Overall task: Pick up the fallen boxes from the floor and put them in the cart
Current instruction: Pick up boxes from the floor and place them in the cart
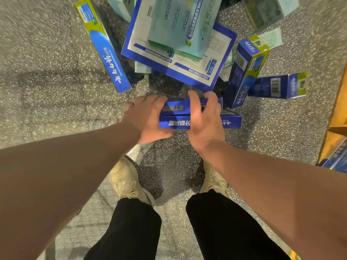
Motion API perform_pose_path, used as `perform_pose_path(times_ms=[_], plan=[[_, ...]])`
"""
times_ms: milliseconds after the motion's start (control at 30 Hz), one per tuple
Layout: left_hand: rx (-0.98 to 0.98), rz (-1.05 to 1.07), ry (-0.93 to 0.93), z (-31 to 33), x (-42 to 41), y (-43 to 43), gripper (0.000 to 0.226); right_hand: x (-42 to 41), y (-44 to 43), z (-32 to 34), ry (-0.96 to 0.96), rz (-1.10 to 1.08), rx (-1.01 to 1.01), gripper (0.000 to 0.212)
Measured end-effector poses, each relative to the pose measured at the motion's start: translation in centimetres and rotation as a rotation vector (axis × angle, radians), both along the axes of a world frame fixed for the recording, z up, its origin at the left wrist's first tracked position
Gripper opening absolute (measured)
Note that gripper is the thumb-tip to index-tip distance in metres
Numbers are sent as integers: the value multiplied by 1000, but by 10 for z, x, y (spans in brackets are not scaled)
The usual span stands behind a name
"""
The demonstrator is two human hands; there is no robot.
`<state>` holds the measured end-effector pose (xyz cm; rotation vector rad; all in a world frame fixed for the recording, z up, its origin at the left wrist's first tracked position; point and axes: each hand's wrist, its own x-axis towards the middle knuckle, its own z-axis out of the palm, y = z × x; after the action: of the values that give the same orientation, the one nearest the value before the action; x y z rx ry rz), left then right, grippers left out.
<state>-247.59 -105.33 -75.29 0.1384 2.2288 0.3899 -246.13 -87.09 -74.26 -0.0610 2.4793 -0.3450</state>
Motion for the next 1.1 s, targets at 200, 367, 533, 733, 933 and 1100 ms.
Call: perform_pose_path(times_ms=[200,367,533,733,933,1100], plan=[[-42,-34,83,-3,2,10,102,-1,-18,-11,50,311,173,92],[-50,-63,108,1,4,10,102,-6,-10,-14,161,380,224,90],[-88,-67,124,-3,8,14,101,-23,2,-20,55,575,258,100],[-238,-137,167,-3,13,25,98,-21,4,-19,65,621,291,87],[-187,-175,183,26,10,18,66,-27,-2,22,12,677,242,86],[-199,-177,170,115,9,-6,64,-42,-21,110,-83,700,164,77]])
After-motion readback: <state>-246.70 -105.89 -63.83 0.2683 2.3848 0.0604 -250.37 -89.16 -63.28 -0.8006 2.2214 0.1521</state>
